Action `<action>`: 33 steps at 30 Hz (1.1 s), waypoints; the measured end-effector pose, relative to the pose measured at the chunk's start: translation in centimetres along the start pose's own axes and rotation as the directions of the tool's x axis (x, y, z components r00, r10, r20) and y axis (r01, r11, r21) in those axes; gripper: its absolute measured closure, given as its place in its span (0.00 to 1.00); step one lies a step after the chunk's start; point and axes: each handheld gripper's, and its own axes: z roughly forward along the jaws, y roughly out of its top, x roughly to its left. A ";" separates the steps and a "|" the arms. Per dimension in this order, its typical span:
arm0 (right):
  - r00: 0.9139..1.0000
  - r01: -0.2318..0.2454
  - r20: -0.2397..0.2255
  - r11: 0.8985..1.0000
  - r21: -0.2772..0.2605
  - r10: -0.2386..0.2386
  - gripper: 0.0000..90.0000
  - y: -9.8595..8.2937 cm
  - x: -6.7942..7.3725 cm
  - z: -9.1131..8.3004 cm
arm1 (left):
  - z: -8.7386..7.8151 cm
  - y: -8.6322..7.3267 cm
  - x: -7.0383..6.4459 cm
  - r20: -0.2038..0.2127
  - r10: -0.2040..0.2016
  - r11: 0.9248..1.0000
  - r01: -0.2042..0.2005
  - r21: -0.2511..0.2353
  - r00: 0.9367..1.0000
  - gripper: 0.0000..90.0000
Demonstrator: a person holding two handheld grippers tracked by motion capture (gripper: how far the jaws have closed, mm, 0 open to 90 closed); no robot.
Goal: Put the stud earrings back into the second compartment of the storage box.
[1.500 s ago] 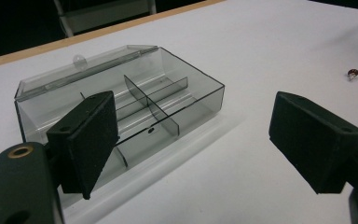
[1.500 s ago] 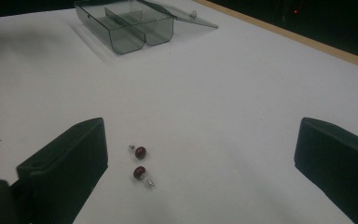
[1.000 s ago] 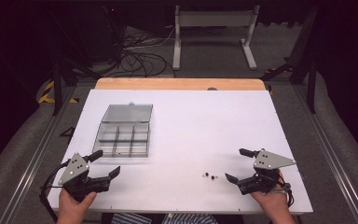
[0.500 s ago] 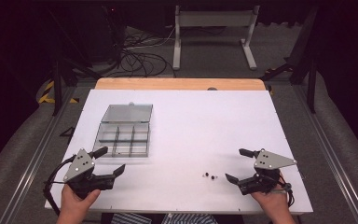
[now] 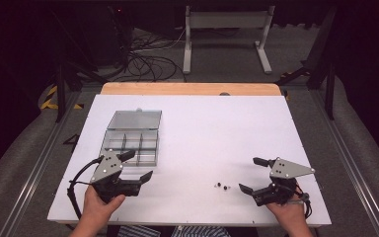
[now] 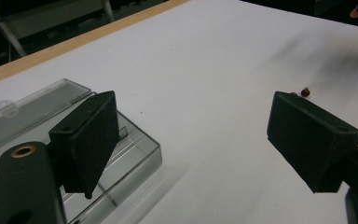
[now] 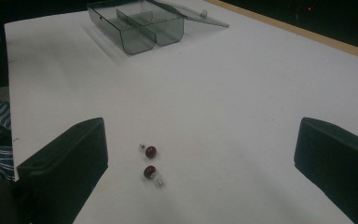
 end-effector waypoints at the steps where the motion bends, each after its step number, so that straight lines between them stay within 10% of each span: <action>1: 1.000 0.002 0.001 1.000 0.002 -0.002 0.03 0.0 0.0 0.0 | 0.6 0.3 -0.2 0.011 0.003 1.000 -0.003 0.003 1.000 0.19; 33: 1.000 -0.001 -0.019 1.000 -0.003 0.000 0.04 0.0 -0.1 -0.1 | 7.8 3.8 -4.0 0.176 0.014 1.000 -0.016 0.011 0.984 0.24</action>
